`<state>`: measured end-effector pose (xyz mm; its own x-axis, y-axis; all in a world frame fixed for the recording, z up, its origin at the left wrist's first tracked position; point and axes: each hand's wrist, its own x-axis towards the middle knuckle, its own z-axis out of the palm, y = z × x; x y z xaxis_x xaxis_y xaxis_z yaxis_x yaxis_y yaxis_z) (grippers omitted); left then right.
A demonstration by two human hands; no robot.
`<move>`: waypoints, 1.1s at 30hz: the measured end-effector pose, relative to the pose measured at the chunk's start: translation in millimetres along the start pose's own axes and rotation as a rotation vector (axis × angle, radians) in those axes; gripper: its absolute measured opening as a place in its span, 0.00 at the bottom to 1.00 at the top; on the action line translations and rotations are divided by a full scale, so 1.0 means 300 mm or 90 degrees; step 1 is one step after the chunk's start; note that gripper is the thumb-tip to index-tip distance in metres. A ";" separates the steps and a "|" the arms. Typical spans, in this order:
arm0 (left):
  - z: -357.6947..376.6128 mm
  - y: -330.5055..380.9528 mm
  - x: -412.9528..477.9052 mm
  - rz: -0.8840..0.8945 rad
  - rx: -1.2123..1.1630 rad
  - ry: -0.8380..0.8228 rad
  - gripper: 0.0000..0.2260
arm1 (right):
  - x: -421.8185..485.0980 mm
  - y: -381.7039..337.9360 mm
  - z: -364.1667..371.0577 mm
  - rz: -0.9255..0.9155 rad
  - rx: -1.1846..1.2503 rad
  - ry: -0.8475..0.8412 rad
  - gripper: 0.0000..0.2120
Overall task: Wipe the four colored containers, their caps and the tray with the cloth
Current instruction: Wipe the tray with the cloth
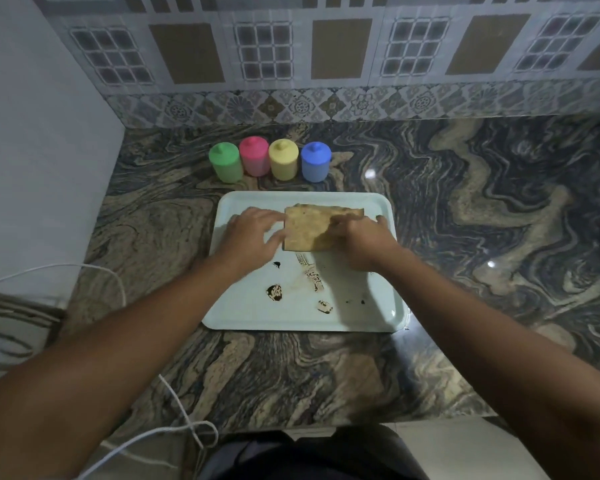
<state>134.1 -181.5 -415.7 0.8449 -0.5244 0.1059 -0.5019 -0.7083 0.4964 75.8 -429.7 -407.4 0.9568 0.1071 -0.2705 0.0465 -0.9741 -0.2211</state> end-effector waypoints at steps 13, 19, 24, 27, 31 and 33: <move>0.029 -0.269 -0.154 -0.247 0.070 0.004 0.26 | 0.159 -0.213 0.182 0.285 0.107 0.070 0.37; 0.035 -0.268 -0.150 -0.230 0.113 0.014 0.29 | 0.162 -0.553 0.291 0.065 0.088 0.023 0.32; 0.032 -0.257 -0.150 -0.253 0.099 0.033 0.27 | -0.055 -0.557 0.368 -0.002 0.081 -0.013 0.32; 0.037 -0.266 -0.153 -0.245 0.131 0.028 0.26 | -0.167 -0.436 0.366 0.062 0.078 -0.009 0.37; 0.039 -0.283 -0.157 -0.226 0.161 0.002 0.26 | -0.174 -0.237 0.323 0.237 0.077 0.028 0.36; 0.044 -0.292 -0.156 -0.225 0.168 0.003 0.27 | -0.116 -0.101 0.269 0.355 0.054 0.047 0.37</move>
<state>136.1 -101.2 -475.5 0.9735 -0.2270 -0.0270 -0.2119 -0.9407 0.2650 18.0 -387.7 -466.9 0.8471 -0.4366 -0.3029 -0.4924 -0.8593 -0.1386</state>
